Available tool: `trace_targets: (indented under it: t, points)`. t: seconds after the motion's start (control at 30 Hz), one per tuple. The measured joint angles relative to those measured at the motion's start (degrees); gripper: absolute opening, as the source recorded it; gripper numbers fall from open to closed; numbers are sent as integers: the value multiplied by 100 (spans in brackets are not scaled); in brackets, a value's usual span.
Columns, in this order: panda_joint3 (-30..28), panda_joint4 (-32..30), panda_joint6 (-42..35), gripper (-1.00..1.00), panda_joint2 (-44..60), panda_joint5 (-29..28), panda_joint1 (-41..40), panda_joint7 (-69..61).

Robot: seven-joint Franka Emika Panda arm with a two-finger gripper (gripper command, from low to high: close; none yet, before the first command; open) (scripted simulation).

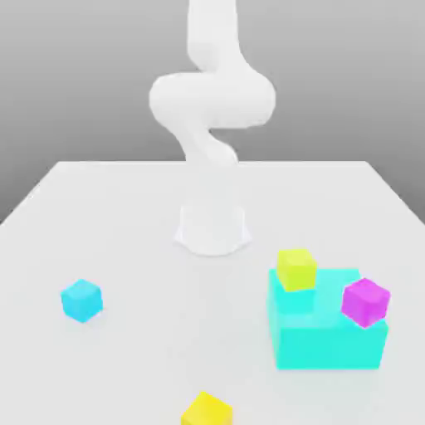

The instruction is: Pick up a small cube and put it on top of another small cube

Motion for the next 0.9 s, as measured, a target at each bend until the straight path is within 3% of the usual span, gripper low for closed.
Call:
trace_targets:
  t: [0.53, 0.9]
  points:
    - [59, -1728, 1699, 0, 2368, 22, -2343, 4016]
    - [-349, -2903, 2852, 0, 3979, -55, -3595, 6813]
